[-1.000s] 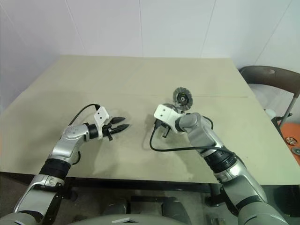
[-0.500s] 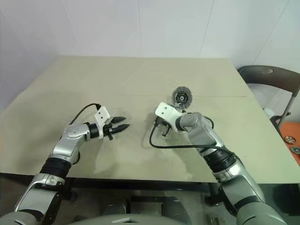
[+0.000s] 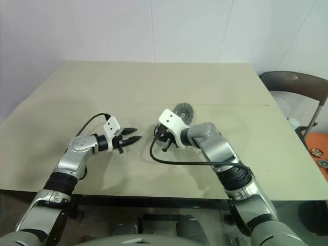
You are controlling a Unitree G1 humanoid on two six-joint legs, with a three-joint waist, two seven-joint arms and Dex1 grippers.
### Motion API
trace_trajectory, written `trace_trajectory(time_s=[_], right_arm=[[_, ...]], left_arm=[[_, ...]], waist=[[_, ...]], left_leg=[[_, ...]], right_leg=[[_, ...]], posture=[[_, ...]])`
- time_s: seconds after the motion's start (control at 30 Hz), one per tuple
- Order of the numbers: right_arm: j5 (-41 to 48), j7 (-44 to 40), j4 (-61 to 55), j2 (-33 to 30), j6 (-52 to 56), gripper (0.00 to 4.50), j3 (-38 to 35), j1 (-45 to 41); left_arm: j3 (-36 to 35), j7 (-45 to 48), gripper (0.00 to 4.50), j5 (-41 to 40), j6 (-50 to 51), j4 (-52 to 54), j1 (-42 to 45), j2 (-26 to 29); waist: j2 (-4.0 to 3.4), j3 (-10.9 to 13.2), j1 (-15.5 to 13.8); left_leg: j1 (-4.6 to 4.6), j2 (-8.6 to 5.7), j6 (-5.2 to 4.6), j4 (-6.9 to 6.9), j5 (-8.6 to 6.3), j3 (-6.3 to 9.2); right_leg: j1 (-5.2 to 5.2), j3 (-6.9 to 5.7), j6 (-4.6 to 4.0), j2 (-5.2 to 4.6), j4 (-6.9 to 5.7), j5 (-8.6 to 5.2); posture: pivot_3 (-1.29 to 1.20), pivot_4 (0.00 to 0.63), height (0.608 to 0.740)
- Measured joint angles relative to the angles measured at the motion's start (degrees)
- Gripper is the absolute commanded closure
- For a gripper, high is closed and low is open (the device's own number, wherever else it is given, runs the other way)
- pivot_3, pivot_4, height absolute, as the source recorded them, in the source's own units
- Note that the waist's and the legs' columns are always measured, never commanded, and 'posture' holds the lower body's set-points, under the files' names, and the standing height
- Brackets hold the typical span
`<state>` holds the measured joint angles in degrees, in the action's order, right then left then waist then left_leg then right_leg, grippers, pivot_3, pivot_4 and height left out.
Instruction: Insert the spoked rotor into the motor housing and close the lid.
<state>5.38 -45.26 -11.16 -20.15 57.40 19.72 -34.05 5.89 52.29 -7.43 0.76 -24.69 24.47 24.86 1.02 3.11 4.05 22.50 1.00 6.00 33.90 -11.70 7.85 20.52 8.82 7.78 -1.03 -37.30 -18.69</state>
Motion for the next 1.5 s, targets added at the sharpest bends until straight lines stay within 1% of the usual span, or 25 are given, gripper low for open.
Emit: trace_trajectory(time_s=[0.1,0.23,0.33,0.47,0.63,0.77,0.97,1.13,1.37,1.5], right_arm=[[1.14,1.09,-0.45,0.79,0.89,4.47,-0.02,-0.44],[0.17,3.79,0.32,0.73,0.08,4.47,2.35,-0.25],[-0.16,5.11,0.64,0.57,-0.75,3.9,2.84,-0.02],[-0.67,5.74,1.7,-1.16,-1.81,2.63,3.15,-0.06],[-1.78,4.54,3.83,-5.62,-3.26,2.63,4.42,-0.06],[-2.0,3.36,3.84,-7.2,-4.5,2.63,4.85,-0.07],[-2.82,2.47,3.54,-8.18,-5.53,2.63,6.16,-0.04],[-0.61,2.02,3.65,-6.32,-5.08,2.63,4.53,0.0],[0.11,1.99,3.73,-6.38,-5.02,2.63,4.14,-0.02],[-0.84,0.89,3.66,-9.49,-5.23,2.63,6.17,0.06]], left_arm=[[0.0,0.0,2.56,0.02,0.0,0.0,0.0,0.0],[0.0,0.0,2.56,0.05,0.0,0.0,0.0,0.0],[0.0,0.0,2.56,0.1,0.0,0.0,0.0,0.0],[0.02,0.01,2.56,0.2,0.02,0.02,-0.01,0.01],[0.1,0.01,2.56,0.67,0.02,0.02,-0.03,-0.03],[0.12,0.02,2.56,0.71,0.02,0.01,-0.04,-0.09],[0.12,0.02,2.56,0.75,0.02,-0.01,-0.04,-0.06],[0.13,0.01,2.56,1.21,0.03,-0.33,-0.04,-0.01],[0.22,0.07,2.56,1.79,0.03,-0.55,-0.04,-0.11],[0.3,0.11,2.56,1.81,0.03,-0.58,-0.04,-0.14]], waist=[[0.01,-0.01,-0.13],[0.01,-0.01,-0.05],[0.01,0.0,-0.05],[0.01,-0.01,-0.11],[0.01,0.0,-0.06],[0.01,-0.01,-0.04],[0.02,-0.01,-0.06],[0.02,-0.01,-0.02],[0.02,-0.01,-0.07],[0.01,-0.01,-0.16]], left_leg=[[0.0,0.0,0.0,0.04,0.0,0.0],[0.0,0.0,0.0,0.03,0.0,0.0],[0.0,0.0,0.0,0.02,0.0,0.0],[0.0,0.0,0.0,0.04,0.0,0.0],[0.0,0.0,0.0,0.03,0.0,-0.01],[0.0,0.0,0.0,0.02,0.0,0.0],[-0.02,0.0,0.0,0.04,0.0,-0.01],[-0.01,0.0,0.0,0.03,0.0,-0.01],[-0.01,0.0,0.0,0.04,0.0,0.0],[0.0,-0.01,0.0,0.04,0.0,-0.01]], right_leg=[[-0.03,-0.01,0.0,0.0,0.0,0.0],[0.0,0.0,0.0,0.0,0.0,0.0],[0.0,0.0,0.0,0.0,0.01,0.0],[-0.02,0.0,0.0,-0.01,0.0,0.0],[0.0,0.0,0.0,0.0,0.01,0.0],[-0.01,0.0,0.0,0.0,0.01,0.0],[-0.04,0.0,0.01,0.0,0.01,-0.01],[-0.02,0.0,0.0,0.0,0.01,0.0],[-0.03,0.0,0.0,0.0,0.01,0.0],[-0.03,0.0,0.0,-0.01,0.03,0.0]], posture=[[0.0,0.0,0.74],[0.0,0.0,0.74],[0.0,0.0,0.74],[0.0,0.0,0.74],[0.0,0.0,0.74],[0.0,0.0,0.74],[0.0,0.0,0.74],[0.0,0.0,0.74],[0.0,0.0,0.74],[0.0,0.0,0.74]])
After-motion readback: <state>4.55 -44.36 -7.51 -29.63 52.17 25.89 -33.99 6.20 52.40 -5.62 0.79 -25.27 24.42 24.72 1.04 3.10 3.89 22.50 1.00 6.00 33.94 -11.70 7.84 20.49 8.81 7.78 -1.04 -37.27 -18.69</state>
